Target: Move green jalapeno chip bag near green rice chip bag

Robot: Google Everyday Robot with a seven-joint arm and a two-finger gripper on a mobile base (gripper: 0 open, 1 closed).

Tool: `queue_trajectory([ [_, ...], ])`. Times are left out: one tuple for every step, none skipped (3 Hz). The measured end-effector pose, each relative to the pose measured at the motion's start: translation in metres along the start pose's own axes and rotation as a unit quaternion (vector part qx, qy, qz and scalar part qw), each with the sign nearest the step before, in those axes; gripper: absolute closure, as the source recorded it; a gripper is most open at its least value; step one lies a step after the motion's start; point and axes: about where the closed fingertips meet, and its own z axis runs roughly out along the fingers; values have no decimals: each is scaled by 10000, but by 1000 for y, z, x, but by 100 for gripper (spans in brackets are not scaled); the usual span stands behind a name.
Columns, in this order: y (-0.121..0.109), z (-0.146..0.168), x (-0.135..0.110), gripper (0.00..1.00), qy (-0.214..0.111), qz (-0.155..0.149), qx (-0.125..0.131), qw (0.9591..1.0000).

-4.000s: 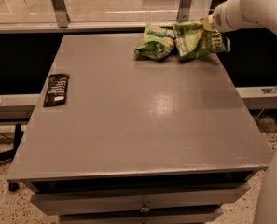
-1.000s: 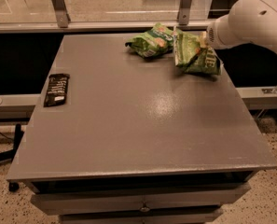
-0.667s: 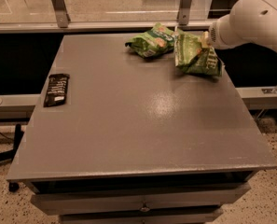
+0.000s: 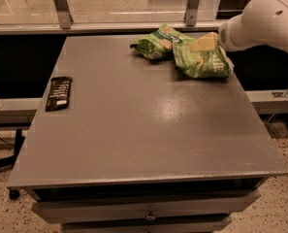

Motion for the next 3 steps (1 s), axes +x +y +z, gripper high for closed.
queue_trajectory([
  [0,-10,1,0,-183,-32,-109,9998],
  [2,-44,8,0,-578,-210,-205,9979],
  [12,-69,22,0,-1038,-220,-427,9934],
])
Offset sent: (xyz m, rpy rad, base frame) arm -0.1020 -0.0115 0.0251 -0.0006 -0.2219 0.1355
